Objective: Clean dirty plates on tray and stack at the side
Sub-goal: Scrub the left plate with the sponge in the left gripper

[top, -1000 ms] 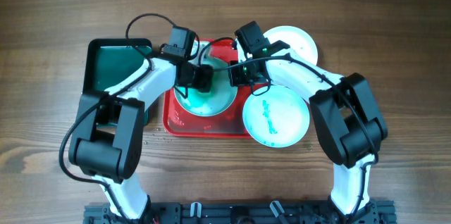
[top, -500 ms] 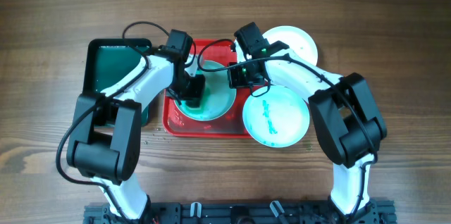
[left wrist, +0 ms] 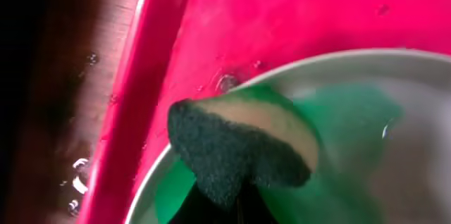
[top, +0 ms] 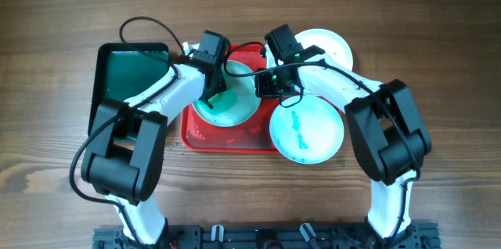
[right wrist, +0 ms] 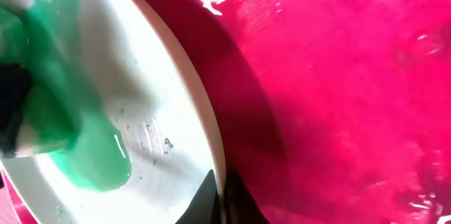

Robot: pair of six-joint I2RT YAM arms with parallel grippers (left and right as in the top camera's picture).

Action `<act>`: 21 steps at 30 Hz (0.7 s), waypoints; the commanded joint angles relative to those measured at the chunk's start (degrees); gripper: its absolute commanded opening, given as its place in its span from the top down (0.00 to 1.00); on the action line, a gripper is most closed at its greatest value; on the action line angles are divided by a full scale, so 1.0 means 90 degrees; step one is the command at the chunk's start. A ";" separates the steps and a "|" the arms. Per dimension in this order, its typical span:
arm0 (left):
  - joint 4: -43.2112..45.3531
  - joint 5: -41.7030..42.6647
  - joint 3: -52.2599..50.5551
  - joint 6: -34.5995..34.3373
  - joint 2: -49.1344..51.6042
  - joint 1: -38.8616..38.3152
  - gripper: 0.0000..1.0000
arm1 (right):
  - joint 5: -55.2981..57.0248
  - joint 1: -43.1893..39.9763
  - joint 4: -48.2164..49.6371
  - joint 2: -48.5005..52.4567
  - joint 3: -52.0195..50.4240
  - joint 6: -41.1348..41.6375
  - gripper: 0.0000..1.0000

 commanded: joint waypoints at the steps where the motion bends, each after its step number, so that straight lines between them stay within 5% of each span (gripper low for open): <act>1: -0.0556 0.1683 -0.0187 0.1399 0.0313 0.0134 0.96 | 0.0002 0.0017 -0.0073 0.0214 -0.0148 -0.0015 0.96; 5: -0.1151 0.5430 -0.0187 0.3504 0.0313 0.0134 0.96 | 0.0000 0.0017 -0.0034 0.0214 -0.0148 -0.0015 0.96; 7: -0.0967 0.5724 -0.0187 0.3674 0.0313 0.0136 0.96 | 0.0000 0.0017 -0.0034 0.0214 -0.0148 -0.0017 0.96; 10: -0.0211 0.4471 -0.0187 0.3393 0.0313 0.0155 0.96 | 0.0017 0.0017 -0.0034 0.0214 -0.0148 -0.0019 0.96; 12: 0.0559 0.2108 -0.0187 0.2217 0.0313 0.0158 0.96 | 0.0075 0.0017 -0.0027 0.0214 -0.0148 -0.0010 0.96; 15: 0.1486 0.0389 -0.0187 0.1763 0.0313 0.0158 0.96 | 0.0075 0.0017 -0.0029 0.0214 -0.0148 -0.0015 0.95; 19: 0.1627 -0.0896 -0.0187 0.1132 0.0313 0.0155 0.96 | 0.0143 0.0017 -0.0024 0.0214 -0.0148 0.0002 0.96; 21: 0.0670 -0.0393 -0.0187 0.0789 0.0313 0.0124 0.96 | 0.0143 0.0017 -0.0010 0.0214 -0.0148 0.0044 0.96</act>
